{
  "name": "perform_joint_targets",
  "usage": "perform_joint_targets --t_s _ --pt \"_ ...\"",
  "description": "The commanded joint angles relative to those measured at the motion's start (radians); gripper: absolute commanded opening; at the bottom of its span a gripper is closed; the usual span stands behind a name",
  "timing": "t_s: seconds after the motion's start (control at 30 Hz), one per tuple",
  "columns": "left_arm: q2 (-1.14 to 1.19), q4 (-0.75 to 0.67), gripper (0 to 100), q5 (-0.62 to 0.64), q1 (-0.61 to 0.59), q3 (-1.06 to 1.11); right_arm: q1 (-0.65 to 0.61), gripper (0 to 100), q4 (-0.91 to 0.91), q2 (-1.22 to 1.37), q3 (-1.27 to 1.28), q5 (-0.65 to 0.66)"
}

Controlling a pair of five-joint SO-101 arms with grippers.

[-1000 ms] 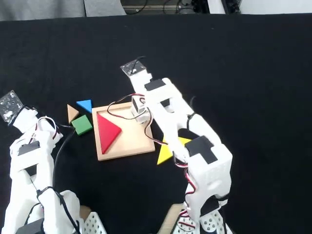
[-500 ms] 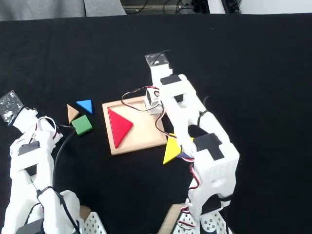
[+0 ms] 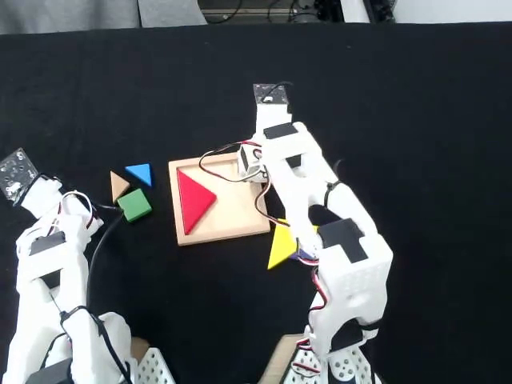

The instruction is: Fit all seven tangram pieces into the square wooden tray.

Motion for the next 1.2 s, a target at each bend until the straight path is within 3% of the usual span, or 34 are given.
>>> perform_joint_targets --t_s 0.0,0.1,0.23,0.43,0.77,0.9,0.97,1.17 --pt "-0.011 -0.015 3 -0.003 0.015 -0.059 0.017 4.0 -0.009 -0.012 -0.01 -0.014" --pt "-0.011 -0.015 3 -0.003 0.015 -0.059 0.018 6.4 0.031 -0.051 -0.007 0.002" --pt "-0.011 -0.015 3 -0.003 0.015 -0.061 -0.021 16.8 0.043 -0.113 0.027 0.061" --pt "-0.006 -0.017 3 -0.003 0.015 -0.064 -0.029 18.3 0.083 -0.2 0.038 0.175" --pt "-0.008 -0.017 3 -0.003 0.012 -0.059 0.061 18.1 0.325 -0.484 0.17 0.747" --pt "-0.005 -0.015 3 -0.003 0.013 -0.054 0.144 18.1 0.315 -0.529 0.298 1.232" --pt "-0.003 -0.015 3 -0.003 0.013 -0.054 0.175 18.1 0.316 -0.552 0.355 1.412" --pt "-0.003 -0.015 3 -0.003 0.016 -0.059 0.12 18.4 0.282 -0.639 0.493 1.49"
